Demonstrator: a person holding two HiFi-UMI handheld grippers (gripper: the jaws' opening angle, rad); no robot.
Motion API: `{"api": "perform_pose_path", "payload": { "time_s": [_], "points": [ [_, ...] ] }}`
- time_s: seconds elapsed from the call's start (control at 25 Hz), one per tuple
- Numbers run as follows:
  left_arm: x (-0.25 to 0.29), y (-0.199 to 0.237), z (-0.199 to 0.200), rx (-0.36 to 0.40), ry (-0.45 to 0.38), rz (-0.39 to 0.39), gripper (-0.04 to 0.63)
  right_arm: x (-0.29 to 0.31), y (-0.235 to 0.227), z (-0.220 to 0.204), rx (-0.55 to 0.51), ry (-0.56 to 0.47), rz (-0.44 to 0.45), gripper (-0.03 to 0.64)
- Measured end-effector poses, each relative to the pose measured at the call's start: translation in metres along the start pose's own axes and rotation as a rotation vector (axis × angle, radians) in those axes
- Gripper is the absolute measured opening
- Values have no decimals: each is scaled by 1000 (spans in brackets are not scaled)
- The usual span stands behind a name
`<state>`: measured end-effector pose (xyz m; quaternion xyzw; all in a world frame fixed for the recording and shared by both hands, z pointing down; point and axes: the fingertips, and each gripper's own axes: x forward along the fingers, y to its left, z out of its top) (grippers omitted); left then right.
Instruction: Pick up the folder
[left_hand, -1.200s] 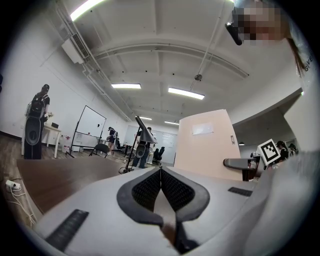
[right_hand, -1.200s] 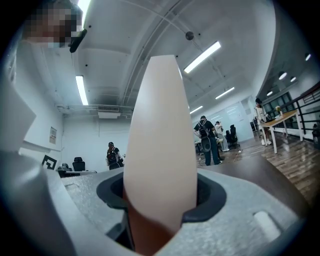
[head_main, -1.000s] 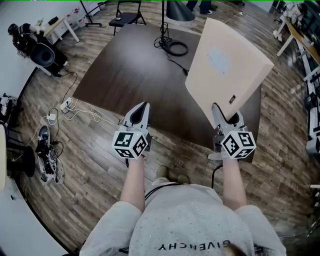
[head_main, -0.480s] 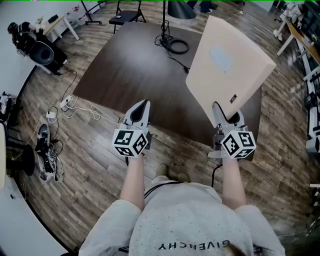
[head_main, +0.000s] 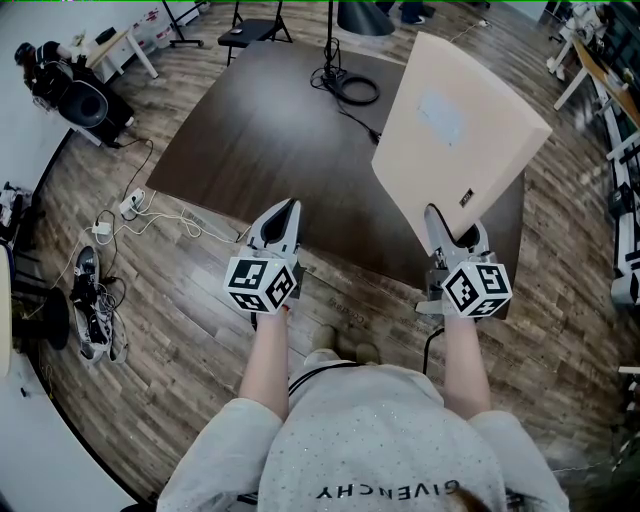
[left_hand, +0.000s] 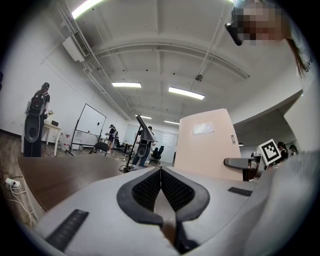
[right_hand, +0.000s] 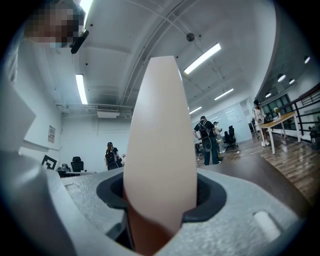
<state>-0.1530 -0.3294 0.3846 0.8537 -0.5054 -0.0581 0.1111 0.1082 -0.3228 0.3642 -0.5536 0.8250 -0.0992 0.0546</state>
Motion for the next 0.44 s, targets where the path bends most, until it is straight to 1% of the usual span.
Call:
{"api": "perform_pose_path", "payload": {
  "time_s": [0.44],
  "points": [
    [-2,8,-3,-8,13,-1,0,4,6,-7,16,9,-4,259]
  ]
}}
